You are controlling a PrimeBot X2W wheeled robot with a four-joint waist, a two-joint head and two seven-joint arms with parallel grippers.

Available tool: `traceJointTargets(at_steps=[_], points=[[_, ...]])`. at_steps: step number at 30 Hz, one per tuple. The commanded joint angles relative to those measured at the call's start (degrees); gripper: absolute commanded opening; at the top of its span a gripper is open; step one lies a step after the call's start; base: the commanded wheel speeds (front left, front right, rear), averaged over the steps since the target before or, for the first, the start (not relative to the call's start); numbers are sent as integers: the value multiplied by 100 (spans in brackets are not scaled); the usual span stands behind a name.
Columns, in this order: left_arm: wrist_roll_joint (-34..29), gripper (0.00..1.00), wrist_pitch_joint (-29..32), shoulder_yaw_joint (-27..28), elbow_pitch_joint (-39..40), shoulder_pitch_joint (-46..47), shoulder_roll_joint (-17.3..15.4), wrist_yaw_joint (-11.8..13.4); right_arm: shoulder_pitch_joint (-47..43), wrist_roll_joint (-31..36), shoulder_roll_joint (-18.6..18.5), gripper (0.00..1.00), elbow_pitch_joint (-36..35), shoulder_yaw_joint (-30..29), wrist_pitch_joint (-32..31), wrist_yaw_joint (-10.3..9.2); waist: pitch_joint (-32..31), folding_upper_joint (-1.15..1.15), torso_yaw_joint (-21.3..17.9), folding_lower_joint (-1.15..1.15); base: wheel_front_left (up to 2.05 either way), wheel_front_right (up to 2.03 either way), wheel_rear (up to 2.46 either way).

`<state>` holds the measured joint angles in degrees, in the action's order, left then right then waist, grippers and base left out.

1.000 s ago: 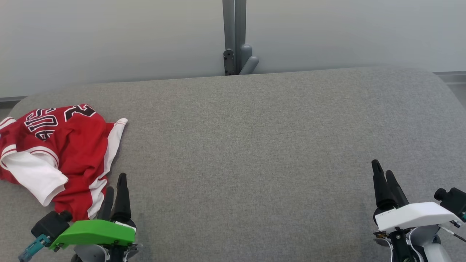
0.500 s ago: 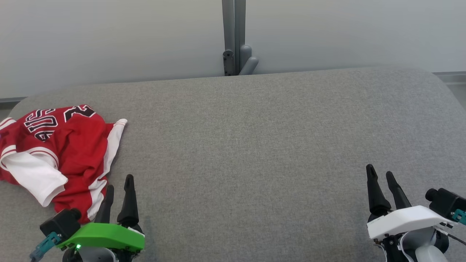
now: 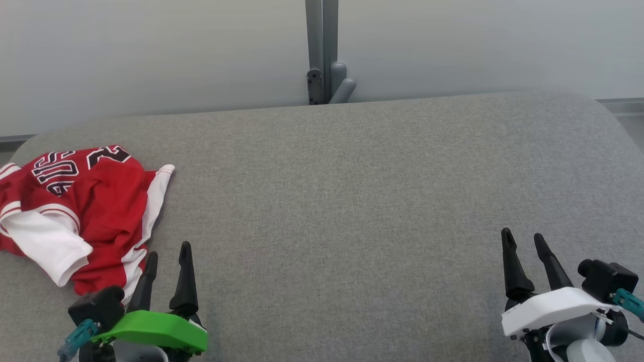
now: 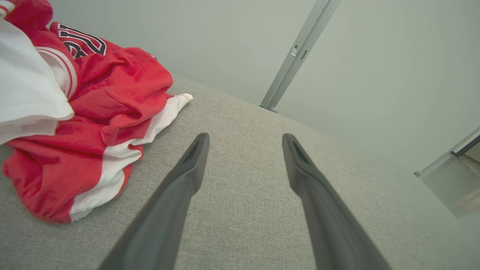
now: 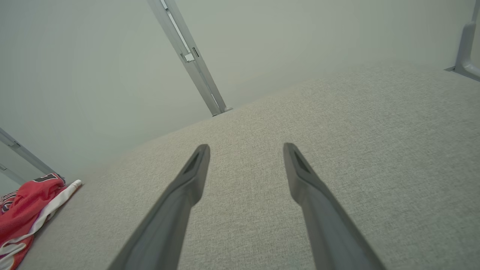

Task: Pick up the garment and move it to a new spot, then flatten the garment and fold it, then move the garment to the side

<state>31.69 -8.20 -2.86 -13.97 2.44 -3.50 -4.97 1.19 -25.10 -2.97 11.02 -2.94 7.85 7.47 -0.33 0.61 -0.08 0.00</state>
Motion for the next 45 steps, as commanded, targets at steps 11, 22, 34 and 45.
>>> traceJointTargets(at_steps=[11,22,34,45], points=[[-848,100,-207,-77,32,-68,-66,-17,-86,865,-50,100,-68,3,222,3,-13,-39,2,0,0,0,0],[-1464,100,-347,-147,-33,-139,-80,-26,-161,1489,-66,100,-55,-42,371,2,-37,-44,-9,0,0,0,0],[-2024,100,-478,-199,-126,-191,-88,-36,-223,2031,-73,100,-50,-108,507,3,-72,-50,14,0,0,0,0],[-2349,100,-599,-129,-348,-245,-35,54,-308,2428,-99,100,30,-71,627,3,-97,-55,27,0,0,0,0]])
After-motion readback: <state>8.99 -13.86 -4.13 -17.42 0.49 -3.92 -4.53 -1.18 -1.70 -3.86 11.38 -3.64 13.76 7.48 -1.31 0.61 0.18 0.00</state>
